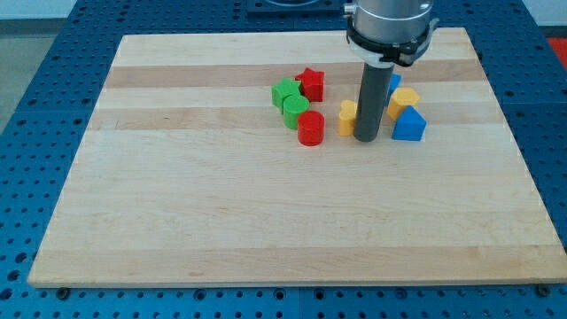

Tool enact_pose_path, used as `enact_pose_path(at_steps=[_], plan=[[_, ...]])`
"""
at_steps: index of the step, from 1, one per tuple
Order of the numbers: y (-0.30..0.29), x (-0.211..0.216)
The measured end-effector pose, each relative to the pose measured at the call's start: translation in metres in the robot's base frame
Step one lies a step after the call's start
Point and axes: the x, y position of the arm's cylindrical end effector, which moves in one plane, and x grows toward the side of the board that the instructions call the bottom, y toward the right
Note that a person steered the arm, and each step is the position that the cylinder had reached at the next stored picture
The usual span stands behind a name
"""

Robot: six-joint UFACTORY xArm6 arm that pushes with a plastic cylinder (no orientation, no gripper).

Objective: Slightly push the red circle in between green circle and yellow heart

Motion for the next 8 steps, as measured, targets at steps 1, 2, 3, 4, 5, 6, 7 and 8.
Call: enact_pose_path(at_steps=[1,2,3,4,5,6,7,8], plan=[[0.0,-0.001],[-0.008,0.017],[-0.043,0.033],[-0.085,0.033],[-0.101,0.026],[-0.092,0.019],[-0.087,0.018],[-0.085,0.011]])
